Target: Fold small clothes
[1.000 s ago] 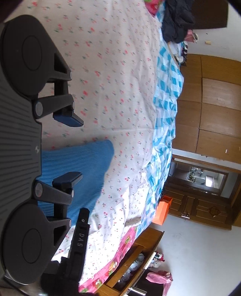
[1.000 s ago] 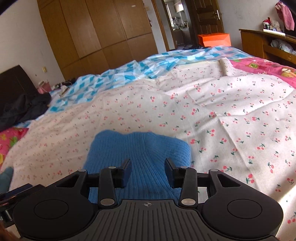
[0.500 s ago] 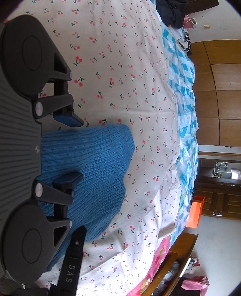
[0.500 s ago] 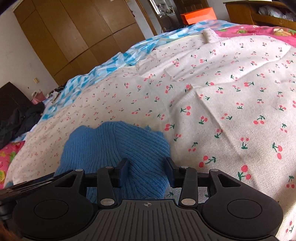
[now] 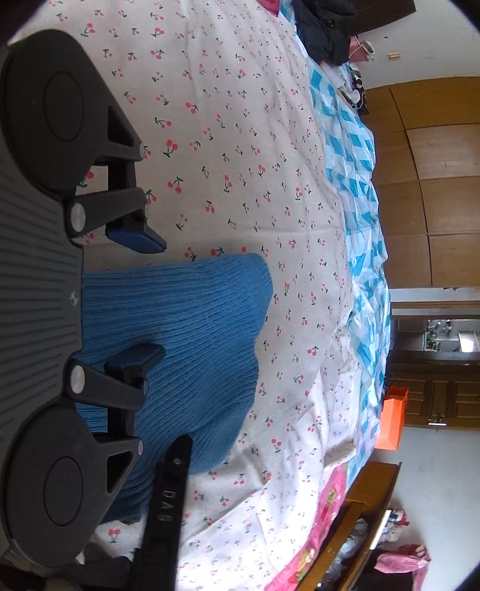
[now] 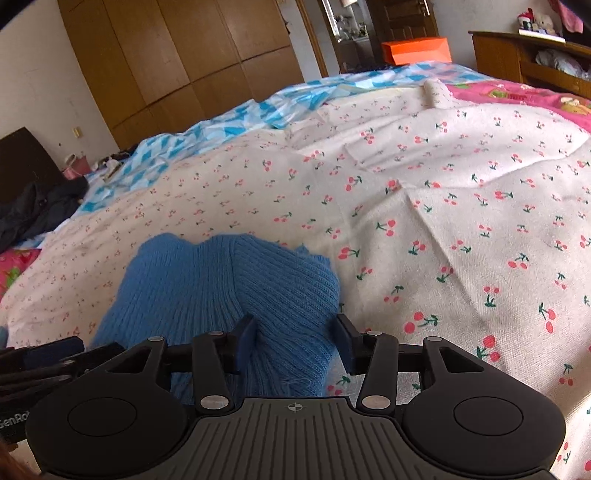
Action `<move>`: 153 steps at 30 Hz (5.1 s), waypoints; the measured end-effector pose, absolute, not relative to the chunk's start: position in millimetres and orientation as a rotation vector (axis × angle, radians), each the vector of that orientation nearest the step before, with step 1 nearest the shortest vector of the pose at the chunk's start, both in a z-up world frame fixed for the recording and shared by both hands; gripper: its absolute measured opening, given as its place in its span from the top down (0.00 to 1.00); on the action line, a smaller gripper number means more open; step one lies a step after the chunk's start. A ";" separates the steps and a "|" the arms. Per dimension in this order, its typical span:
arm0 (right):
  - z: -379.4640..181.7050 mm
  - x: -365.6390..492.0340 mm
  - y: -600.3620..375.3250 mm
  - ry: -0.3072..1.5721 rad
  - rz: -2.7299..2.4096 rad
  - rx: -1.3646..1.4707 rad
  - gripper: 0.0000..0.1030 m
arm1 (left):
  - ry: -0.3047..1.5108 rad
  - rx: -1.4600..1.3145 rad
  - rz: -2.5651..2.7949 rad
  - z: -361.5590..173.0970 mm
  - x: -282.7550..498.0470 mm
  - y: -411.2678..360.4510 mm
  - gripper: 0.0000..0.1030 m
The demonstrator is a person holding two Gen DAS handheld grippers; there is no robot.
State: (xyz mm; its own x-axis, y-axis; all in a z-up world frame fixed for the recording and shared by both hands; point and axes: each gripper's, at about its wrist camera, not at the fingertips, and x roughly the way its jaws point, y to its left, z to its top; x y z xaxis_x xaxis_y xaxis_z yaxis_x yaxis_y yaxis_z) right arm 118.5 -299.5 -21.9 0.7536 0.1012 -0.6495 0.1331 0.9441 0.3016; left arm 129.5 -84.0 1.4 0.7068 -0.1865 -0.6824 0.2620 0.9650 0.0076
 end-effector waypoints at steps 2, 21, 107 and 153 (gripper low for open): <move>-21.3 116.3 -306.6 0.734 -0.018 0.395 0.56 | 0.740 0.114 -0.250 2.3 126.3 -83.3 0.43; -9.8 89.5 -275.6 0.757 -0.005 0.233 0.53 | 0.785 0.125 -0.251 -5.4 84.0 -70.8 0.40; 1.9 1.8 -240.3 0.667 -0.057 0.144 0.46 | 0.755 0.157 -0.186 -4.6 40.4 -64.1 0.05; 5.5 -24.3 -242.3 0.774 -0.128 0.143 0.33 | 0.854 0.093 -0.203 -13.0 27.9 -58.6 0.01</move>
